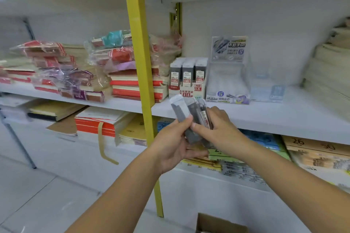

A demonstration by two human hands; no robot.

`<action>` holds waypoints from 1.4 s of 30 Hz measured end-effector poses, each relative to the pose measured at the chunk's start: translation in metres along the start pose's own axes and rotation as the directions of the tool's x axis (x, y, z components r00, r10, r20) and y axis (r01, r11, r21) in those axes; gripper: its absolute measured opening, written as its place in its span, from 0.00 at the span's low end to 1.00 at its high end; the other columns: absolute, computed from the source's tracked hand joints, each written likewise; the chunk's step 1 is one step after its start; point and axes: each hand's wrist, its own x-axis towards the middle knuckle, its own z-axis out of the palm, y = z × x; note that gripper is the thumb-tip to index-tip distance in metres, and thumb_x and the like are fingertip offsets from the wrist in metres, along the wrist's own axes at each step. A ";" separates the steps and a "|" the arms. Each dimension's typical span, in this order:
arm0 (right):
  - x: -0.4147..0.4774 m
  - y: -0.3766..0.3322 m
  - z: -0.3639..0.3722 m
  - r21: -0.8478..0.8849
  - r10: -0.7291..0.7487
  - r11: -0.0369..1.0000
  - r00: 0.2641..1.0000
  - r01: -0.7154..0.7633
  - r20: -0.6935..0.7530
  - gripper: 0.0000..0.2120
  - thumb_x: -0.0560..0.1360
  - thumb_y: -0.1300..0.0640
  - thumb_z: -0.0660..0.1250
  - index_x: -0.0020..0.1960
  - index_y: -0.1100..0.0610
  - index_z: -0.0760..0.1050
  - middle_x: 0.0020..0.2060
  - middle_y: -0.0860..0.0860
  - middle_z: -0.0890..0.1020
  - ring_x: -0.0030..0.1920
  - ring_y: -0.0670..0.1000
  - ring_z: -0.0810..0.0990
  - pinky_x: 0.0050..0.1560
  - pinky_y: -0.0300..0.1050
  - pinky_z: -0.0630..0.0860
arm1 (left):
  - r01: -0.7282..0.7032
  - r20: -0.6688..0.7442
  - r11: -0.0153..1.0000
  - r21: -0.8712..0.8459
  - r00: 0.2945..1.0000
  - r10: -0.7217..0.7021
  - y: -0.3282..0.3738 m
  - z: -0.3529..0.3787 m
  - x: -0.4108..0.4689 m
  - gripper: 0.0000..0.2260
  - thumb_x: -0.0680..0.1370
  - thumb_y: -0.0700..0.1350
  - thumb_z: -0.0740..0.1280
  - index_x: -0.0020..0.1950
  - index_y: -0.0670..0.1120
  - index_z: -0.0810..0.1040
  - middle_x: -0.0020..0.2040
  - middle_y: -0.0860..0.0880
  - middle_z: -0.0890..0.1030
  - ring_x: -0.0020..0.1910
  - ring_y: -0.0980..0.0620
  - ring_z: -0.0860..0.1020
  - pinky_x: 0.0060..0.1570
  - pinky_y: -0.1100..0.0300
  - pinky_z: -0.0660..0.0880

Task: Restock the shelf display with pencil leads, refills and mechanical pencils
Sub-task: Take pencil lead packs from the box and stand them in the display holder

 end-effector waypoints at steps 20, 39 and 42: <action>0.012 0.000 -0.019 0.455 0.093 0.882 0.991 -0.125 0.091 0.15 0.78 0.53 0.66 0.62 0.39 0.73 0.33 0.53 0.81 0.35 0.57 0.76 0.34 0.47 0.73 | -0.042 -0.088 0.999 -0.019 0.995 0.040 0.016 -0.010 0.005 0.13 0.82 0.53 0.62 0.64 0.53 0.78 0.56 0.45 0.85 0.51 0.46 0.85 0.43 0.48 0.82; 0.092 -0.055 -0.057 0.057 -0.202 0.966 0.875 0.251 -0.441 0.20 0.76 0.59 0.69 0.59 0.38 0.68 0.46 0.41 0.80 0.43 0.38 0.81 0.38 0.43 0.82 | -0.397 -0.297 0.912 0.101 0.863 0.408 0.039 -0.034 0.015 0.07 0.83 0.54 0.61 0.60 0.64 0.72 0.48 0.50 0.86 0.40 0.55 0.83 0.40 0.59 0.80; 0.116 -0.059 -0.062 -0.191 -0.321 0.945 0.859 0.264 -0.400 0.19 0.77 0.58 0.68 0.60 0.40 0.67 0.42 0.41 0.78 0.39 0.41 0.79 0.38 0.46 0.79 | -0.423 -0.299 0.890 0.170 0.838 0.456 0.038 -0.037 0.020 0.07 0.82 0.55 0.63 0.60 0.63 0.73 0.43 0.52 0.85 0.37 0.56 0.81 0.38 0.62 0.78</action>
